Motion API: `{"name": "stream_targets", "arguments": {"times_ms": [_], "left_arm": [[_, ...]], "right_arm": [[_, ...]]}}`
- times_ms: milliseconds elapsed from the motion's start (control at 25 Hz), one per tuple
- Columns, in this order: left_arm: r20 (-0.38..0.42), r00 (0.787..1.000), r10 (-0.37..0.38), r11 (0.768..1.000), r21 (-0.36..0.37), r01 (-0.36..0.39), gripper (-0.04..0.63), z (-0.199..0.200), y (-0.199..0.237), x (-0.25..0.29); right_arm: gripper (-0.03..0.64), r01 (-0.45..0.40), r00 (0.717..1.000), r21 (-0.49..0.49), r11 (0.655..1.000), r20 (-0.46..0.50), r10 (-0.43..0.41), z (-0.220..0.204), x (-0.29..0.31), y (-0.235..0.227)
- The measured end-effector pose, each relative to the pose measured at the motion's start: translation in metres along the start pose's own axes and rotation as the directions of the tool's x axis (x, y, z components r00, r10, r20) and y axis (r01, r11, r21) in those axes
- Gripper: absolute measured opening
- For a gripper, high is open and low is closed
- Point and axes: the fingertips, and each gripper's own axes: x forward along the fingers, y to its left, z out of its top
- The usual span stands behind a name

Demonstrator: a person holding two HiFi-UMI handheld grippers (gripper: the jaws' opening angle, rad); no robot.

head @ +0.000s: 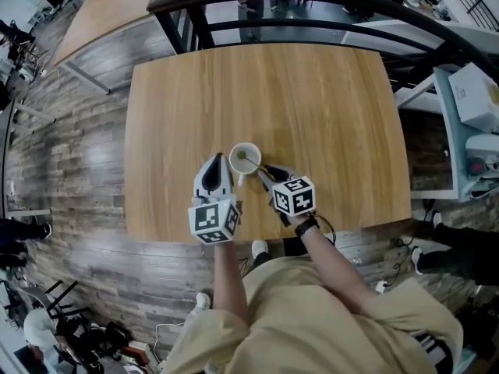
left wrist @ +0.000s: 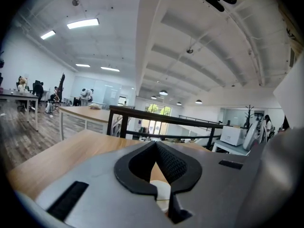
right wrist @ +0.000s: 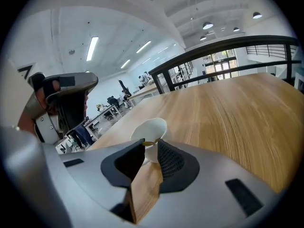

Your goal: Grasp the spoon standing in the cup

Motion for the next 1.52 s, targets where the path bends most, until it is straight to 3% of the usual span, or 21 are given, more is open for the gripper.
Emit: {"name": "stream_targets", "arguments": {"times_ms": [320,1080,1520], "left_arm": [[-0.002,1.0,0.011,1.0,-0.008,-0.011,0.012,-0.001,0.006,0.001],[0.068,0.997,-0.024,1.0,0.02,0.023,0.012,0.028,-0.008,-0.028],[0.135,0.988,-0.075,0.994,0.085,0.064,0.012,0.058,-0.032,-0.065]], "right_arm": [[0.018,0.045,0.999,-0.032,0.998,0.023,-0.044,0.01,0.002,-0.006],[0.017,0.14,0.981,-0.132,0.981,0.157,-0.118,0.047,-0.045,0.017],[0.017,0.224,0.947,-0.181,0.958,0.275,-0.169,0.068,-0.098,0.037]]}}
